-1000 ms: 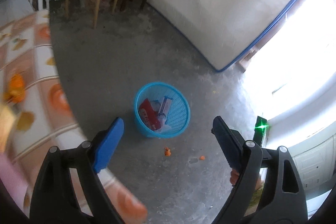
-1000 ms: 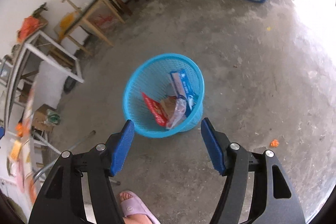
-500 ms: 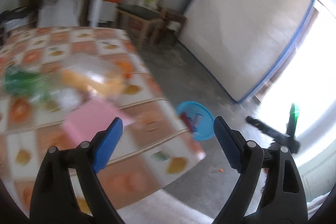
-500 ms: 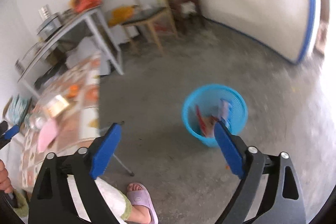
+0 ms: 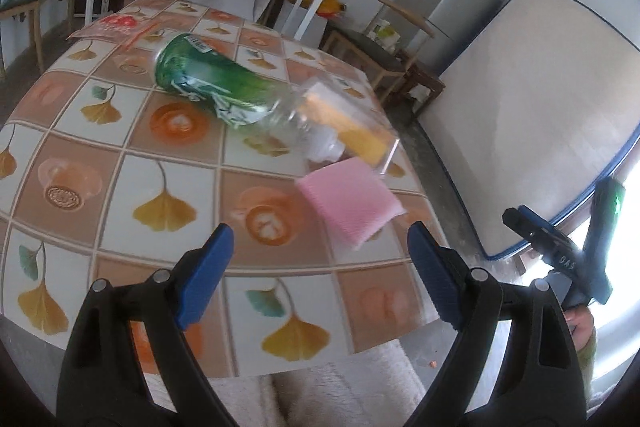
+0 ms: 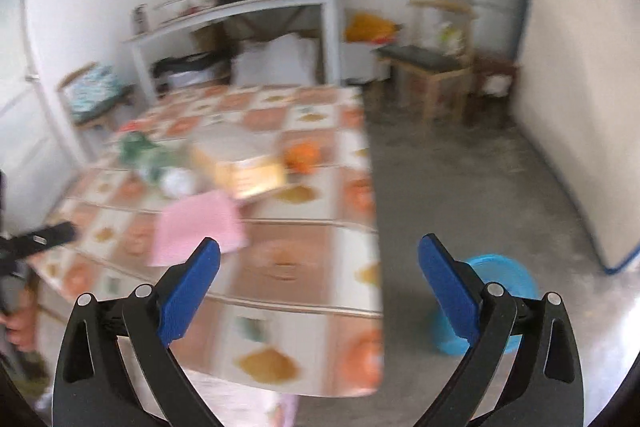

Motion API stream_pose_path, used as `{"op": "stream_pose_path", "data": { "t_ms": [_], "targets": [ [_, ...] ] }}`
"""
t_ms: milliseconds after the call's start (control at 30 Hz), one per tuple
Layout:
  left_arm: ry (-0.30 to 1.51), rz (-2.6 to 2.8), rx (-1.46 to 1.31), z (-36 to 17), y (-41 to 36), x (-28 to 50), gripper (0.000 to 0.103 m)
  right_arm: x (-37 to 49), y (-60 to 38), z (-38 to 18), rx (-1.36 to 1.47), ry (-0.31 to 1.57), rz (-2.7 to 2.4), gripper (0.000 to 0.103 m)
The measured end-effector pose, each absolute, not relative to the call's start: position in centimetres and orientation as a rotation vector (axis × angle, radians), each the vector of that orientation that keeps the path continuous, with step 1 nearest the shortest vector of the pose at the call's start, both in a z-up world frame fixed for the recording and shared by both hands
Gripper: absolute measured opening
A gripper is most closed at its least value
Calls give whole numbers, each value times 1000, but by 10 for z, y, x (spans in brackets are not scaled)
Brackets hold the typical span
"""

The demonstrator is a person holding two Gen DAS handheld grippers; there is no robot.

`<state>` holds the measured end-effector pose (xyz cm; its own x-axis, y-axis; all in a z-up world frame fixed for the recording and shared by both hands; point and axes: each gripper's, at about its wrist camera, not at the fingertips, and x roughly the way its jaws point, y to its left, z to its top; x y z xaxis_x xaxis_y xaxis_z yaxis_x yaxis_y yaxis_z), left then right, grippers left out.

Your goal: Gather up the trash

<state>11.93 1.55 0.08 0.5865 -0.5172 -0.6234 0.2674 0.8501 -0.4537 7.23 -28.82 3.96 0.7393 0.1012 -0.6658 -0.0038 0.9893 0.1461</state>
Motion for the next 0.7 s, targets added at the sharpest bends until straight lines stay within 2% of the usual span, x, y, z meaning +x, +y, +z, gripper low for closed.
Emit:
{"op": "stream_pose_path", "data": {
  "t_ms": [233, 300, 400, 567, 700],
  "targets": [
    [852, -502, -356, -18, 13, 133, 84, 103, -257, 17, 248, 812, 129, 96],
    [862, -505, -375, -24, 13, 141, 84, 110, -250, 12, 254, 822, 137, 93],
    [870, -519, -388, -28, 10, 154, 84, 123, -246, 7, 283, 837, 148, 86],
    [910, -531, -420, -34, 1, 183, 84, 144, -250, -5, 394, 872, 147, 62],
    [944, -553, -484, -40, -8, 201, 71, 155, -253, -17, 465, 905, 140, 51]
  ]
}}
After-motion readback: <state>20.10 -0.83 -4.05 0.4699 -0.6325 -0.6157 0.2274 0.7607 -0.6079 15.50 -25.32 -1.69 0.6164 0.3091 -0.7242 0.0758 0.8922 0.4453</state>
